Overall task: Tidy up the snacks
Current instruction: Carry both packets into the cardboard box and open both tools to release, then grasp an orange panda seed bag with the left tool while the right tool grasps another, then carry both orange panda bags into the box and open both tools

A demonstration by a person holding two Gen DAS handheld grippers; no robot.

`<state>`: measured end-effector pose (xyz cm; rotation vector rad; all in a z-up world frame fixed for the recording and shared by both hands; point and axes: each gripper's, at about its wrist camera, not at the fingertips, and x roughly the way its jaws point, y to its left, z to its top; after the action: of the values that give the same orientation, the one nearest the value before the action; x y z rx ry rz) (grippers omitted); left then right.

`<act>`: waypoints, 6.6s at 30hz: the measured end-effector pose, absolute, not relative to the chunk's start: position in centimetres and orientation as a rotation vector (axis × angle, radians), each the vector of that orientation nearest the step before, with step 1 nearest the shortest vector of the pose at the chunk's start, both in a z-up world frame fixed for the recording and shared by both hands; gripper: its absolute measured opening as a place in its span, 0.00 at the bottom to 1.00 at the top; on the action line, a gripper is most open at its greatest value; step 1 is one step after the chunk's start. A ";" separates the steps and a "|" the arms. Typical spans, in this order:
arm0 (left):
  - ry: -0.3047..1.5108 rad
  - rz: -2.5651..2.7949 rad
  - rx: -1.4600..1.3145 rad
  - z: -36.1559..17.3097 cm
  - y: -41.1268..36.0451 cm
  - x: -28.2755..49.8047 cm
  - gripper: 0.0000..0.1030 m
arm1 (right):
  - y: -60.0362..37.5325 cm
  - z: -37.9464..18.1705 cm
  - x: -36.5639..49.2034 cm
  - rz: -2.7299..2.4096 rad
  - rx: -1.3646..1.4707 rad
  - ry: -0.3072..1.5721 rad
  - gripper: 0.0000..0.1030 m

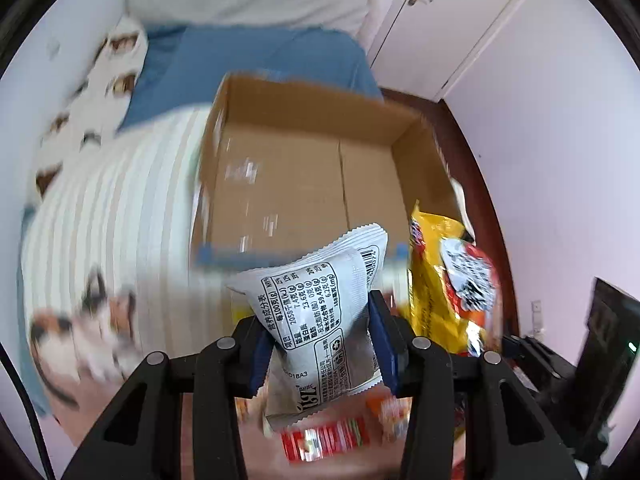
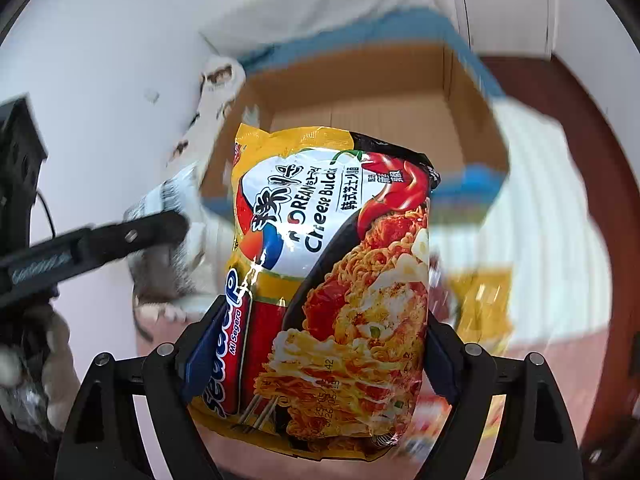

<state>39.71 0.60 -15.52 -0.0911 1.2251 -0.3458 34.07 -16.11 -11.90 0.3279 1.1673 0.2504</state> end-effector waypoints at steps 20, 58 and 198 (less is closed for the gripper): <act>1.353 -0.287 0.039 -24.8 -5.4 58.4 0.40 | -21.7 -17.6 52.3 0.136 0.179 1.163 0.85; 1.171 -0.147 0.060 -20.4 -2.2 49.1 0.85 | -20.0 -14.8 46.7 0.052 0.166 1.179 0.96; 1.553 -0.179 0.015 -27.2 -1.4 55.9 0.55 | -15.4 -20.1 51.5 0.274 0.409 1.323 0.57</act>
<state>55.94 -1.37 -27.17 0.0151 1.5526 -0.1790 51.52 -15.43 -20.08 0.4093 1.3225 0.2737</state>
